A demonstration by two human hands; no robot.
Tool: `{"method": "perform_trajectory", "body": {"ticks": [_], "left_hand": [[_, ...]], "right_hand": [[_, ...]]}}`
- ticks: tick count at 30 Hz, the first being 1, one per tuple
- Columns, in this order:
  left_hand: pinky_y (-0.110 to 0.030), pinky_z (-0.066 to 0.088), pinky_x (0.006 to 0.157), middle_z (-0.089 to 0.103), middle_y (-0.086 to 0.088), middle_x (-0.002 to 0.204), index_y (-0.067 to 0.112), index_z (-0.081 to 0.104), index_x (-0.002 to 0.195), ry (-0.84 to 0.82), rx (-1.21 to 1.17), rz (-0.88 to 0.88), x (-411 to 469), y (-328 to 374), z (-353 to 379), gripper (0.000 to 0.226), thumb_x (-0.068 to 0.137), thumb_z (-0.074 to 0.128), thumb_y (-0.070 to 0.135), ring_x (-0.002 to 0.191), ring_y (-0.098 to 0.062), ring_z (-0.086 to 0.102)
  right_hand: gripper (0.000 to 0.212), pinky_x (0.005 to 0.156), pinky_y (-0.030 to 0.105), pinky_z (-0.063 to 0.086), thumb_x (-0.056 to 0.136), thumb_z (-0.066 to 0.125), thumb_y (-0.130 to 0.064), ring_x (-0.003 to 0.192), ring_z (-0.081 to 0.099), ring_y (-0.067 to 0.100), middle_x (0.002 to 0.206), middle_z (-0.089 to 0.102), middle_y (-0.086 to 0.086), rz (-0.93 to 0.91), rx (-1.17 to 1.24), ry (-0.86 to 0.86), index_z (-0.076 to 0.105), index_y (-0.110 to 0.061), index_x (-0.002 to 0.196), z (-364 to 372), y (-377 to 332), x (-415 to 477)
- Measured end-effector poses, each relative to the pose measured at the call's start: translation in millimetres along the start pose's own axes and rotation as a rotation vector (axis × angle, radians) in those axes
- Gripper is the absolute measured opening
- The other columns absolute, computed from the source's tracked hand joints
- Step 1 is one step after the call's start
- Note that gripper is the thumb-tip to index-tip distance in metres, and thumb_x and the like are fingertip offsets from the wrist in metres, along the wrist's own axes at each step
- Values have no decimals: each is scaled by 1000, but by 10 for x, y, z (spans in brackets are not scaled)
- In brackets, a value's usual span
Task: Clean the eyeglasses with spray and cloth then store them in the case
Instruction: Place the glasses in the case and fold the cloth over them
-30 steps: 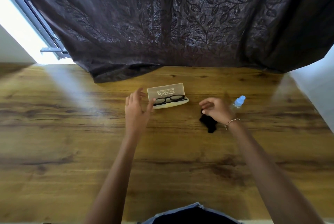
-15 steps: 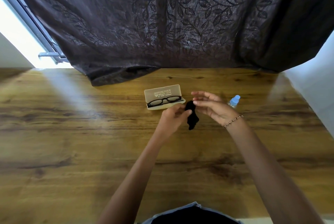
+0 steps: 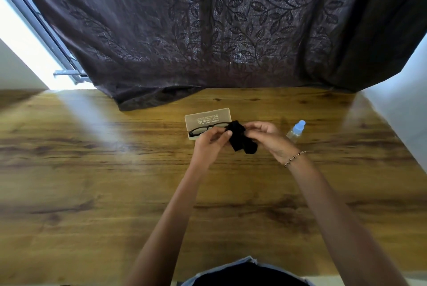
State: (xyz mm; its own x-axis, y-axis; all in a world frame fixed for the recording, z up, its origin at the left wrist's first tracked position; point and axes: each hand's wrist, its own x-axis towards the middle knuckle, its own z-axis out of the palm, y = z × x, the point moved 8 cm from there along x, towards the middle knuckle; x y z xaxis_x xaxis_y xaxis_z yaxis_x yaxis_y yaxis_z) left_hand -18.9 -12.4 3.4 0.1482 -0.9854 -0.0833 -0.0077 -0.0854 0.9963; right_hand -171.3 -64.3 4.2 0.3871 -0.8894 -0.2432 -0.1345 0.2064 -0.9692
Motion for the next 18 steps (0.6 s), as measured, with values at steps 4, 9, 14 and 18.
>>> {"method": "perform_trajectory", "body": {"ticks": [4,9,14,18], "left_hand": [[-22,55,68,68,0,85,17,61,91,-8,-67,-51,-7,2,20,9,92,60,8,78,-12,68],[-30,55,80,65,-4,90,16,61,96,-19,-96,-53,-26,44,13,11,92,57,6,88,-17,65],[-24,52,78,71,14,79,26,66,83,18,-95,-121,-46,28,-44,21,93,53,12,84,-4,66],[-40,47,97,71,14,75,27,65,73,10,-101,-129,-77,28,-8,25,92,53,14,90,-13,65]], "right_hand": [[43,70,20,54,71,78,-35,96,70,14,101,74,2,18,64,-60,68,-17,109,76,-69,-70],[25,68,20,56,79,75,-17,87,70,12,96,73,2,-3,30,-8,67,-13,103,27,-95,-129],[8,73,25,58,86,66,-9,91,69,13,101,70,6,42,164,-10,65,-11,95,-2,-49,-147],[11,67,25,56,85,67,-19,86,67,14,93,70,5,37,196,-74,64,-11,92,77,-87,-176]]}}
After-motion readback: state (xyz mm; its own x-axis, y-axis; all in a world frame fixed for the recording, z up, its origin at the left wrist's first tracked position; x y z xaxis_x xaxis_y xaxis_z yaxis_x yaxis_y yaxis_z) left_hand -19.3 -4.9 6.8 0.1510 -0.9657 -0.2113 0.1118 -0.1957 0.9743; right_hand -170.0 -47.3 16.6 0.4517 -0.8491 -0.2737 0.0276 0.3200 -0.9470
